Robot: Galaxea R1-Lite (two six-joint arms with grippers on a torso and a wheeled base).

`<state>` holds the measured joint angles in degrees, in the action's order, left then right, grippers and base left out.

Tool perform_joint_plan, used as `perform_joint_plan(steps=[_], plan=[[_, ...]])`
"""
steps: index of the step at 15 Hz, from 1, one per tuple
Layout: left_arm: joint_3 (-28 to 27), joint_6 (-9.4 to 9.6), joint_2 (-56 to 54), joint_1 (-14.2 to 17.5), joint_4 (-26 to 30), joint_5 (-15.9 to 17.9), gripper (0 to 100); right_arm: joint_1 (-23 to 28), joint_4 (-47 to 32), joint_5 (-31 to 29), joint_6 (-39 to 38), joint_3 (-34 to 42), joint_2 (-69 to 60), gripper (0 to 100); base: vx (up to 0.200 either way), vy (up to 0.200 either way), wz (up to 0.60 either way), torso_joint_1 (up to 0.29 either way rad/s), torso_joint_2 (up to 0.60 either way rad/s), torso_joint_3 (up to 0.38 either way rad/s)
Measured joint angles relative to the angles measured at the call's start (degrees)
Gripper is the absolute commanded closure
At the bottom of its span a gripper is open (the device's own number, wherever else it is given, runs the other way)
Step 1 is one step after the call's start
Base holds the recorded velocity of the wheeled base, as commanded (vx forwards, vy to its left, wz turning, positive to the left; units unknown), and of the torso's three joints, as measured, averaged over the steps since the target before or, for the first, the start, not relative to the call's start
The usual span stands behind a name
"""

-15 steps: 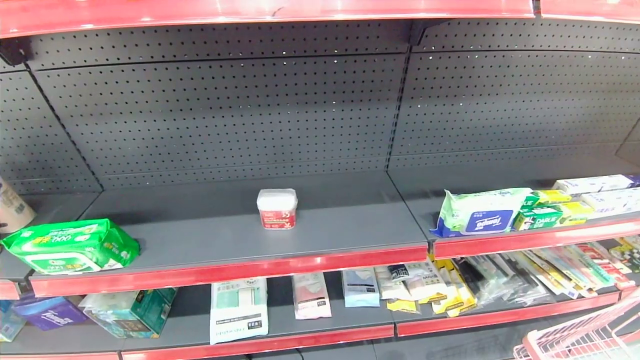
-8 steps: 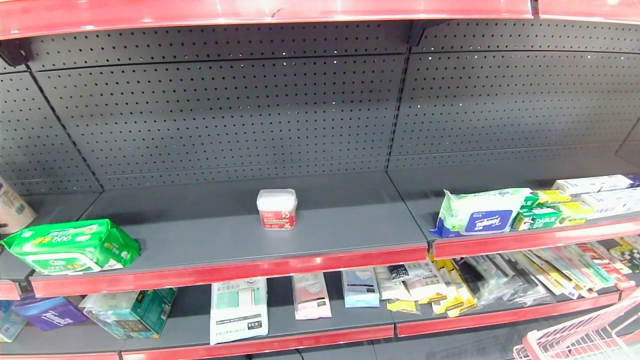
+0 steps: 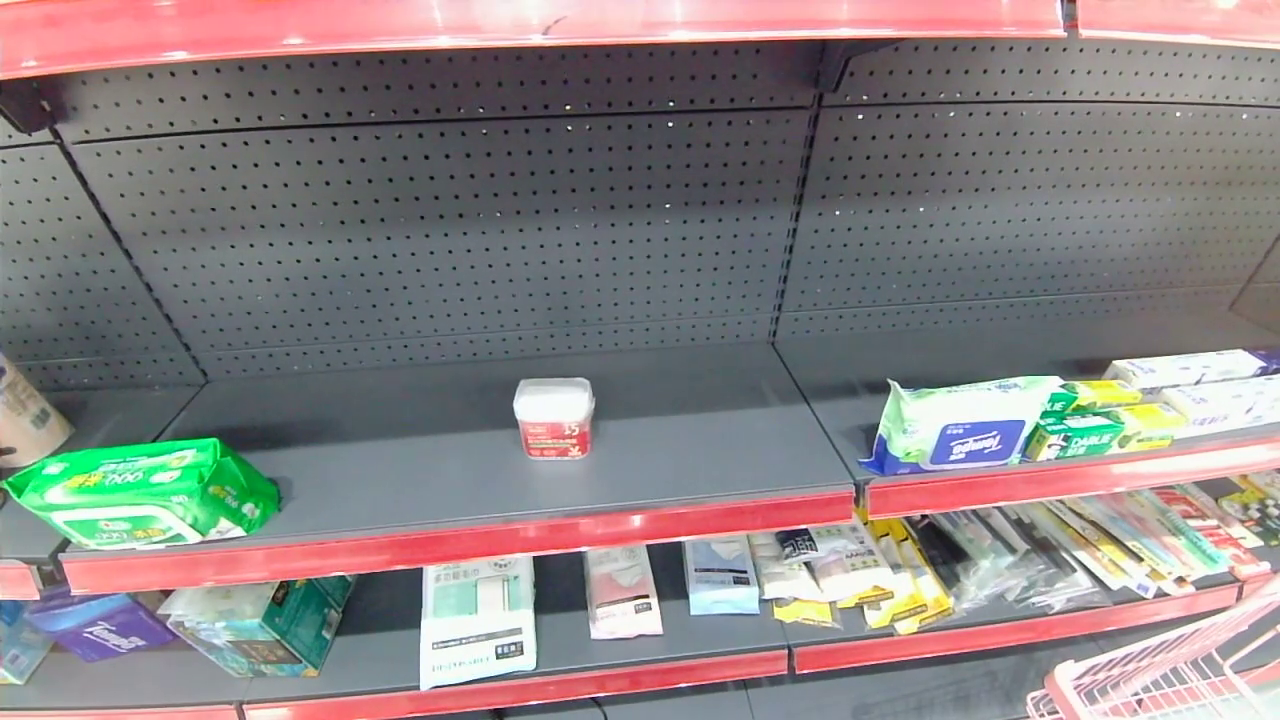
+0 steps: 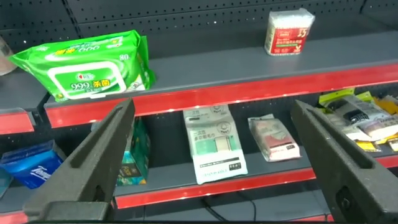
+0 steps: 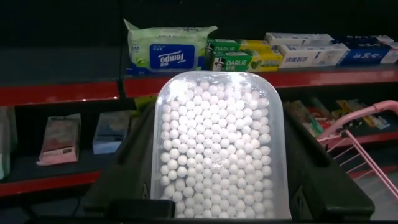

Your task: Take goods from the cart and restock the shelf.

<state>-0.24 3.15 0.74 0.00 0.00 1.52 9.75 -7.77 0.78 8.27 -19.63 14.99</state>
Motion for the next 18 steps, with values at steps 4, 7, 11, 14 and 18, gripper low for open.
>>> perform_joint_plan(steps=[4, 7, 11, 14, 18], plan=[[0.1, -0.46, -0.2, -0.3, 0.0, 1.2, 0, 0.2, 0.1, -0.7, -0.1, 1.5, -2.9, 100, 0.0, 0.0, 0.0, 0.0, 0.0, 0.0], [0.2, -3.12, -0.5, -0.3, 0.0, 0.6, 0, 0.1, 0.1, -0.6, -0.1, 1.5, -3.4, 100, 0.0, 0.0, 0.0, 0.0, 0.0, 0.0], [0.2, -3.17, -0.6, -0.3, 0.0, -0.1, 0, 0.0, 0.0, -0.2, -0.1, 1.6, -3.5, 100, 0.0, 0.0, 0.0, 0.0, 0.0, 0.0], [0.2, -3.15, -0.6, -0.3, 0.0, -0.1, 0, 0.0, 0.0, -0.2, -0.1, 1.8, -3.7, 100, 0.0, 0.0, 0.0, 0.0, 0.0, 0.0], [0.1, -3.15, -0.6, -0.3, 0.0, 0.0, 0, 0.0, -0.1, -0.3, -0.1, 2.1, -4.2, 100, 0.2, 0.0, 0.0, -0.006, 0.0, 0.005]])
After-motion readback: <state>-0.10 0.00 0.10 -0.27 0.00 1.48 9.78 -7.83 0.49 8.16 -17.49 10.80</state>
